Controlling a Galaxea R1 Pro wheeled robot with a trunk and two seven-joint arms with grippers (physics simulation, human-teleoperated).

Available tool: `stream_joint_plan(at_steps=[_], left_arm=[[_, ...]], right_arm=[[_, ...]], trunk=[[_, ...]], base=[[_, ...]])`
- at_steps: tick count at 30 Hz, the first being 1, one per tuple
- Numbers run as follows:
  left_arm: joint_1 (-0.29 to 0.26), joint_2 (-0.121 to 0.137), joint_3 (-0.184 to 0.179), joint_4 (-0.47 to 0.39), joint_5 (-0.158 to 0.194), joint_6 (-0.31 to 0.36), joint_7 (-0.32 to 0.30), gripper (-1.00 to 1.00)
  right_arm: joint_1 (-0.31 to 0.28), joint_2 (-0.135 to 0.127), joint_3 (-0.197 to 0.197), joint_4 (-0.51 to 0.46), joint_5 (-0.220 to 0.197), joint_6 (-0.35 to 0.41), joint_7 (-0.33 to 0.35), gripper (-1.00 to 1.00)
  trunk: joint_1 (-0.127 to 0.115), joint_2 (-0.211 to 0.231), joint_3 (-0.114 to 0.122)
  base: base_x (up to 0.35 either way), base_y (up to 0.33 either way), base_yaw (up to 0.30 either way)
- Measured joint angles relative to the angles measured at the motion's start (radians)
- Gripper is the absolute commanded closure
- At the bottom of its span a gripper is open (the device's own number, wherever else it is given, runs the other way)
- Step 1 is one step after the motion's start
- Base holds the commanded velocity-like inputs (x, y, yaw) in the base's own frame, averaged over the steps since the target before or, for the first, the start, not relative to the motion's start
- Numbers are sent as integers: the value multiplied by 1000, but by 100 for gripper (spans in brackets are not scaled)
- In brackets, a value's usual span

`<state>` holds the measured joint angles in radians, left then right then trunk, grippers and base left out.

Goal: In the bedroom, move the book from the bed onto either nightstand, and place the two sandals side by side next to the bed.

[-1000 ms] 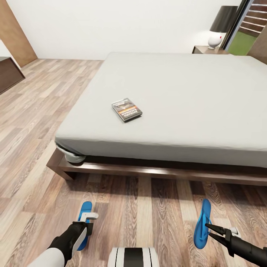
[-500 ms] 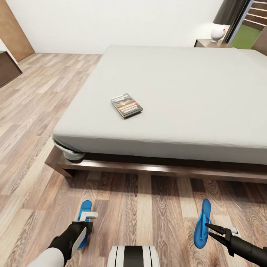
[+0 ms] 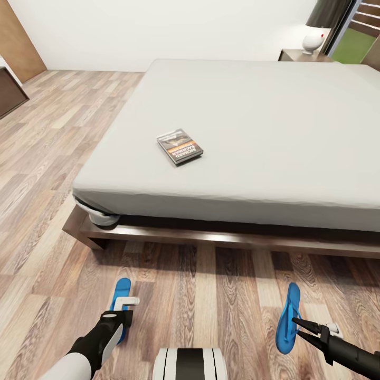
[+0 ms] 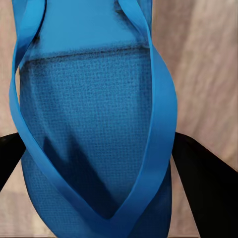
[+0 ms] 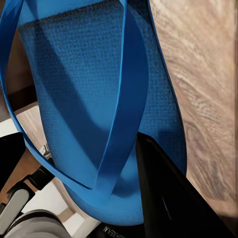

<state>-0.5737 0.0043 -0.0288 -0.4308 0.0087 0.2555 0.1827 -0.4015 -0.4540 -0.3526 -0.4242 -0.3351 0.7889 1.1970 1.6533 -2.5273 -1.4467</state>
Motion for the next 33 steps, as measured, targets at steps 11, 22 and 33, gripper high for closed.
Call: stream_joint_plan(at_steps=[11,22,33], left_arm=[[0,-1,-3,-2,-1,0,-1,100],[0,-2,-1,-3,0,1,1,100],[0,-3,-2,-3,-1,1,-1,100]], right_arm=[[0,0,1,-1,0,1,0,100],[0,0,2,0,-1,0,0,100],[0,0,1,-1,-1,1,0,100]], trunk=[[3,-2,-27],[3,-2,-27],[3,-2,-27]], base=[[0,0,0],[208,151,0],[110,71,0]])
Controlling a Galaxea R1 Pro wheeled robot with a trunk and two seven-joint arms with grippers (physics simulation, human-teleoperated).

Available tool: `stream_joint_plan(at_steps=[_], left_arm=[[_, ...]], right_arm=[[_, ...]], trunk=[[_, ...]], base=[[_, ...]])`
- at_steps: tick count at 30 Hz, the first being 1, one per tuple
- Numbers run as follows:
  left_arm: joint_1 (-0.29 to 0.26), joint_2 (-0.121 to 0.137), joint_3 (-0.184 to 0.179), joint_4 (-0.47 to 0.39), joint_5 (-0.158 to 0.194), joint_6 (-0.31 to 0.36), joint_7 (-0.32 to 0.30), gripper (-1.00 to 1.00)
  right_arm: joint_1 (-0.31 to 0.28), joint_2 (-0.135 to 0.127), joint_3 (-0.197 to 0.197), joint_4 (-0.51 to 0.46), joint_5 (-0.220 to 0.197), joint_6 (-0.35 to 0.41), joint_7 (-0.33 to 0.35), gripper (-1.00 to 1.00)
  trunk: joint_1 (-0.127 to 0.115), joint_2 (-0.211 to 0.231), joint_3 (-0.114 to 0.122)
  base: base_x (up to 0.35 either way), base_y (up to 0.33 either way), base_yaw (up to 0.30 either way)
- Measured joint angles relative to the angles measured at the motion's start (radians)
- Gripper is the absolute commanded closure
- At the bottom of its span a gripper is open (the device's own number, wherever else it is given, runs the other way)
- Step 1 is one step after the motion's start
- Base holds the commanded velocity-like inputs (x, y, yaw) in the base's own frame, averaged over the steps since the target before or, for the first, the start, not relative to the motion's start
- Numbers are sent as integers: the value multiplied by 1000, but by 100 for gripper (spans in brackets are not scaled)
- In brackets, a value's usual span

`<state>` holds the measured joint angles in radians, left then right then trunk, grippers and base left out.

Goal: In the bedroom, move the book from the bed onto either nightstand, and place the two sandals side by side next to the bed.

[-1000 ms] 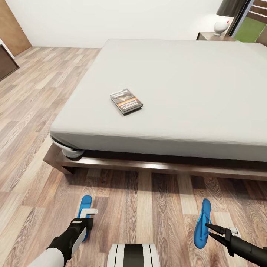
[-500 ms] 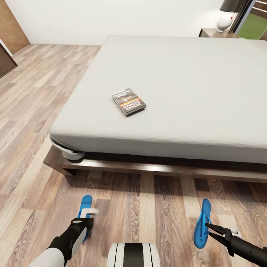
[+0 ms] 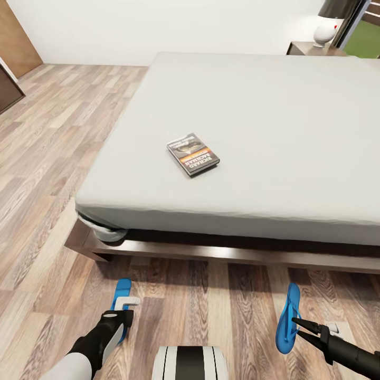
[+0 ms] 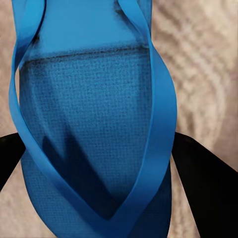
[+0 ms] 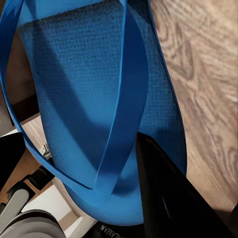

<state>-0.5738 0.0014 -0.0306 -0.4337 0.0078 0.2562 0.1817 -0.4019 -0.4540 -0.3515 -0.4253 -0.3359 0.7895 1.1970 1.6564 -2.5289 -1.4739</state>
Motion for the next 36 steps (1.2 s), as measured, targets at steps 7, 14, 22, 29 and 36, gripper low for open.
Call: stream_joint_plan(at_steps=[7,14,22,29,36], left_arm=[[0,0,0,0,1,0,0,100],[0,0,0,0,1,0,1,100],[0,0,0,0,1,0,1,100],[0,0,0,0,0,-4,0,100],[0,1,0,0,0,-10,-3,100]], right_arm=[[0,0,0,0,1,-1,0,100],[0,0,0,0,1,-1,0,100],[0,0,0,0,1,0,0,100],[0,0,0,0,0,0,0,100],[0,0,0,0,0,0,0,100]], trunk=[[1,-1,-11],[5,-2,-39],[6,-3,-50],[6,-3,-50],[6,-3,-50]], base=[[0,0,0],[0,0,0],[0,0,0],[0,0,0],[0,0,0]])
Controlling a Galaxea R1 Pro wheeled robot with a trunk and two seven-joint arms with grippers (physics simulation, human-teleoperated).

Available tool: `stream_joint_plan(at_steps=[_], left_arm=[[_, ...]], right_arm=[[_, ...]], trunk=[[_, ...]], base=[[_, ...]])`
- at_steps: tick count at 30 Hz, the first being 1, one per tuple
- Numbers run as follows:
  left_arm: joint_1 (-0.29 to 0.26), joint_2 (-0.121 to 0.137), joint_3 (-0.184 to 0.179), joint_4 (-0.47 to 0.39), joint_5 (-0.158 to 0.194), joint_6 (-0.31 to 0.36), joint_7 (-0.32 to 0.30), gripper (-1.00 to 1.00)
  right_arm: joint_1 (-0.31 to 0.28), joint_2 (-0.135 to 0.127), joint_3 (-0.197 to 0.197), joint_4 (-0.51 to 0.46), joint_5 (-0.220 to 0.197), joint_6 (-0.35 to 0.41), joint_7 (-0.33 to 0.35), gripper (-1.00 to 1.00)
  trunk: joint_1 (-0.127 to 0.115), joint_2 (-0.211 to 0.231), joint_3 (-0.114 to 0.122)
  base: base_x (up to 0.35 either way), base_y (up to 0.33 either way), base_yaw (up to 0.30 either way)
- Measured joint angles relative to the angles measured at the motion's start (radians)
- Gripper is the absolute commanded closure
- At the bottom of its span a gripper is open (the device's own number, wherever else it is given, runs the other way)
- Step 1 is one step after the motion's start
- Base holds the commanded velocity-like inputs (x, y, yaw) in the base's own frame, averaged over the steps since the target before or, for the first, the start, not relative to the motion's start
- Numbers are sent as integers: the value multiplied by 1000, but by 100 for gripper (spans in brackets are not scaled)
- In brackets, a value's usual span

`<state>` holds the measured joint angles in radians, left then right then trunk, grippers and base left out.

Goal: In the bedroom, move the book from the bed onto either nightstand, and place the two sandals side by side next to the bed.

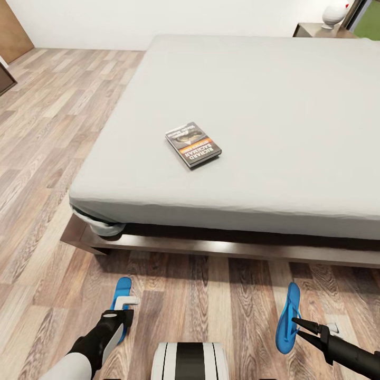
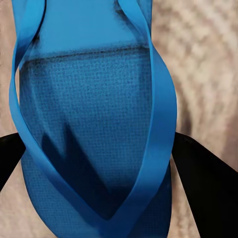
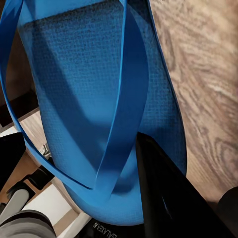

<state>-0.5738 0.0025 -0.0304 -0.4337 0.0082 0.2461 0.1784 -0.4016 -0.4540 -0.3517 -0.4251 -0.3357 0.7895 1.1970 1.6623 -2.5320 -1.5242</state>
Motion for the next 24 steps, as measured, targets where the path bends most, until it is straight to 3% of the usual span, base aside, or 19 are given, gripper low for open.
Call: stream_joint_plan(at_steps=[9,16,24], left_arm=[[0,0,1,-1,0,-4,0,100],[0,2,2,0,0,-61,0,100],[0,3,3,0,1,-66,0,100]], right_arm=[[0,0,0,0,0,0,0,100],[0,0,0,0,0,0,0,100],[0,0,0,0,0,0,0,100]], trunk=[[0,0,0],[0,0,0],[0,0,0]], base=[[0,0,0],[0,0,0],[0,0,0]])
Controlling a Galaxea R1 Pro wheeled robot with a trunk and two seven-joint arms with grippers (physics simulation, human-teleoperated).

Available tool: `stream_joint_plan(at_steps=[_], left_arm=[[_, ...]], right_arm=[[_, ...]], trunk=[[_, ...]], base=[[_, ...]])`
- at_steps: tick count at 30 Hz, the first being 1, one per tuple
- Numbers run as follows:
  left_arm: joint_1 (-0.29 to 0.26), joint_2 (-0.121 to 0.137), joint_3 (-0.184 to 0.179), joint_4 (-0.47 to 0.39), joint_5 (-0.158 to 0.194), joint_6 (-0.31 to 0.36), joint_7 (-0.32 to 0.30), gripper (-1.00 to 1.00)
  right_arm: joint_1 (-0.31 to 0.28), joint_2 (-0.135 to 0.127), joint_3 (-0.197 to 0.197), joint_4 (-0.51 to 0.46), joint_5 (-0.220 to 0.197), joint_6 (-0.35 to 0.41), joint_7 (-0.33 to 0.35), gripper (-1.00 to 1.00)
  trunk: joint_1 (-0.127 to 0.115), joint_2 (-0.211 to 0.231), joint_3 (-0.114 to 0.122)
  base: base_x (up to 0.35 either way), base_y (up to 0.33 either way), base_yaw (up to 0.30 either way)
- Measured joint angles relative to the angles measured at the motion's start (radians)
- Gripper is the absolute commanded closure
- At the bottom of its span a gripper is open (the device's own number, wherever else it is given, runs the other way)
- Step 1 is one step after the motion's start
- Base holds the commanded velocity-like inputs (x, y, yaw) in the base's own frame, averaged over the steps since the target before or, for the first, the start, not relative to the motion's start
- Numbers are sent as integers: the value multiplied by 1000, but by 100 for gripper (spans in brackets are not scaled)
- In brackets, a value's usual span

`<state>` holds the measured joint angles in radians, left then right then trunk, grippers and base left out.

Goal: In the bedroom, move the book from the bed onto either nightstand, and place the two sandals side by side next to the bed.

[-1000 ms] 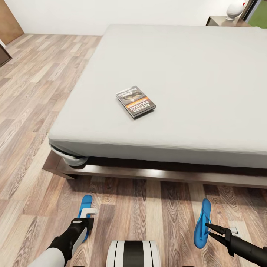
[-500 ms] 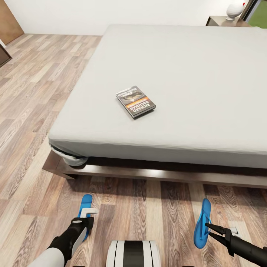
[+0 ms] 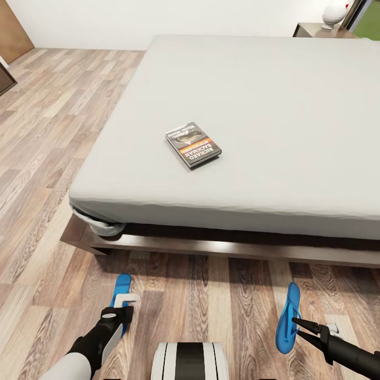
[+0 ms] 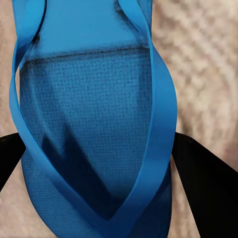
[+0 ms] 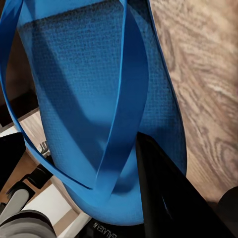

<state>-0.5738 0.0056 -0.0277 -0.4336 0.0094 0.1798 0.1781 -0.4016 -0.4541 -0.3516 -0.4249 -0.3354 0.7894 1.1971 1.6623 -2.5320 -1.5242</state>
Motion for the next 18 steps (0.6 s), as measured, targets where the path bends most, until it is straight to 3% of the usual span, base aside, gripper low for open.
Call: stream_joint_plan(at_steps=[5,14,18], left_arm=[[0,-1,0,1,1,1,1,100],[0,-1,0,2,0,1,-1,100],[0,-1,0,2,1,2,0,100]], right_arm=[[0,0,1,0,0,-1,0,100],[0,0,0,0,0,0,0,100],[0,0,0,0,1,-1,0,100]], trunk=[[2,-1,-19],[2,-1,-19],[4,-2,-35]], base=[[0,0,0],[0,0,0],[0,0,0]])
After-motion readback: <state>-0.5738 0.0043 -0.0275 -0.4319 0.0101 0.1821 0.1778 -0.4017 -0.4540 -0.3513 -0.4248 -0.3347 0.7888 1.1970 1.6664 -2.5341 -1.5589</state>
